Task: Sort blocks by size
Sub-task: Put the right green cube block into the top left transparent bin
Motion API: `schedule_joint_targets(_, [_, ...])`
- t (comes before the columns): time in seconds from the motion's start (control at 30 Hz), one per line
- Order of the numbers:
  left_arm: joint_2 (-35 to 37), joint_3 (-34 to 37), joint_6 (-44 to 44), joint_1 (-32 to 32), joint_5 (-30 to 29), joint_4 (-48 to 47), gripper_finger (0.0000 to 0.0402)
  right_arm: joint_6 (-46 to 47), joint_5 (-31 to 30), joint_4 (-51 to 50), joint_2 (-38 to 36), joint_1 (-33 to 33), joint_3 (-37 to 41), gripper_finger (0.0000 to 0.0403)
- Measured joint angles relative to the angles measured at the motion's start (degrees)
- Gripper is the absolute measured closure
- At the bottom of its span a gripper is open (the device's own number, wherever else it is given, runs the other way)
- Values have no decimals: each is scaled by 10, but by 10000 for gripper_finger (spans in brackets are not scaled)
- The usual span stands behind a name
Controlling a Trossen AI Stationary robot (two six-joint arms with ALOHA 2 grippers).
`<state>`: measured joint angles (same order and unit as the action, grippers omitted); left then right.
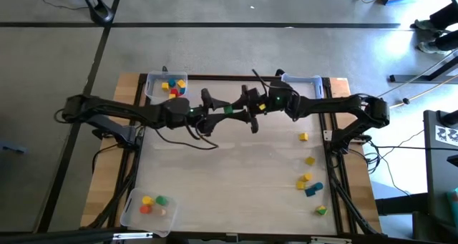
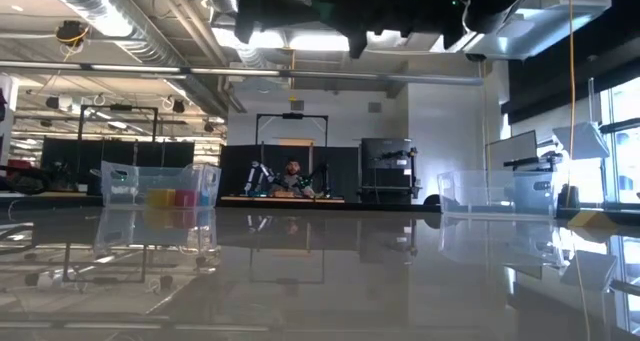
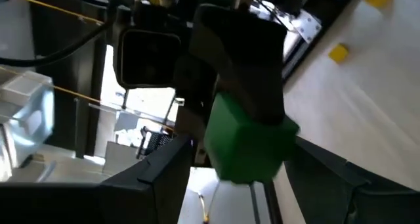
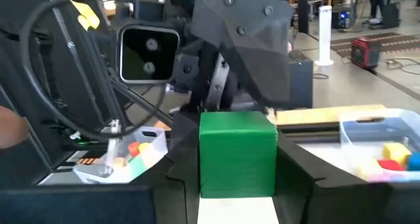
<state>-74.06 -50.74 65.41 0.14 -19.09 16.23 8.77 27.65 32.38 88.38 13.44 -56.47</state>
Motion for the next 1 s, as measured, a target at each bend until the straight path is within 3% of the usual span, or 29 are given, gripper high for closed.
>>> schedule_joint_targets(0.23, [-8, 0, -3, -11, 0, 14, 185, 22, 4, 6, 0, -8, 0, 274])
schedule_joint_targets(0.6, [-7, 0, 17, -17, -5, 12, 271, 45, -20, 10, 0, -11, 0, 272])
schedule_joint_targets(0.77, [-8, 0, -15, -22, 0, 8, 279, 39, -51, 9, 0, -15, 0, 177])
schedule_joint_targets(0.87, [6, 0, -93, -24, -17, 5, 277, 35, -34, -15, -13, -14, 0, 115])
schedule_joint_targets(1.0, [46, 0, -201, -17, -38, -46, 280, -1, -41, -79, -61, -4, 0, 61])
